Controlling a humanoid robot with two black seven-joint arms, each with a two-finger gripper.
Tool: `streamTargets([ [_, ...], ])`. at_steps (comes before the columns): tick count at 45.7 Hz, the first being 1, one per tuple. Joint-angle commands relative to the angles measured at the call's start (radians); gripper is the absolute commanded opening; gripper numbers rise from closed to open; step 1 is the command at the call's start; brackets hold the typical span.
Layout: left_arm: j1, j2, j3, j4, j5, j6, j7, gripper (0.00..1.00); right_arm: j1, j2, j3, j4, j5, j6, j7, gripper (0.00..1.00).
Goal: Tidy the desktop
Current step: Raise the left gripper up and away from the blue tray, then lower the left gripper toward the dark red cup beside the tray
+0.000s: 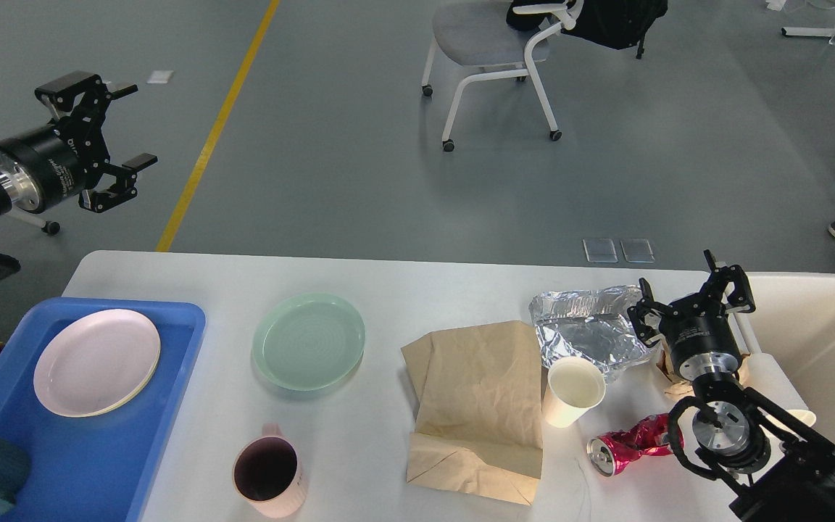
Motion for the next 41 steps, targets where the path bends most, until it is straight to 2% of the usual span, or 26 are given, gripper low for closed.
streamTargets([
  [1,-0.299,0.028,0.438,0.002,0.001,-0.021,-0.002,0.96,0.0,0.0,0.0,0.0,0.0,0.0,-0.001,1.0],
  [2,-0.397,0.024,0.582,0.001,0.001,-0.022,-0.002,0.96,0.0,0.0,0.0,0.0,0.0,0.0,-0.001,1.0],
  [6,-0.55,-0.02,0.9,-0.004,0.003,-0.029,0.001,0.96,0.0,0.0,0.0,0.0,0.0,0.0,-0.001,1.0],
  [9,-0.646,-0.096,1.078,-0.011,0.004,-0.032,-0.001,0.96,0.0,0.0,0.0,0.0,0.0,0.0,-0.001,1.0],
  [13,-0.697,-0.168,1.166,-0.013,0.003,-0.03,0.016,0.96,0.0,0.0,0.0,0.0,0.0,0.0,-0.001,1.0],
  [19,-0.755,-0.29,1.302,-0.025,0.004,-0.05,0.015,0.96,0.0,0.0,0.0,0.0,0.0,0.0,-0.001,1.0],
  [21,-0.786,-0.327,1.373,-0.04,0.001,-0.091,-0.001,0.96,0.0,0.0,0.0,0.0,0.0,0.0,-0.001,1.0],
  [28,-0.961,-0.41,1.514,-0.062,-0.004,-0.309,0.005,0.96,0.0,0.0,0.0,0.0,0.0,0.0,0.001,1.0],
  [34,-1.146,-0.505,1.632,-0.16,-0.051,-0.496,-0.002,0.96,0.0,0.0,0.0,0.0,0.0,0.0,0.001,1.0],
  [37,-1.214,-0.512,1.661,-0.223,-0.109,-0.542,-0.007,0.96,0.0,0.0,0.0,0.0,0.0,0.0,-0.001,1.0],
  [41,-1.307,-0.528,1.739,-0.316,-0.163,-0.545,-0.008,0.96,0.0,0.0,0.0,0.0,0.0,0.0,0.001,1.0],
])
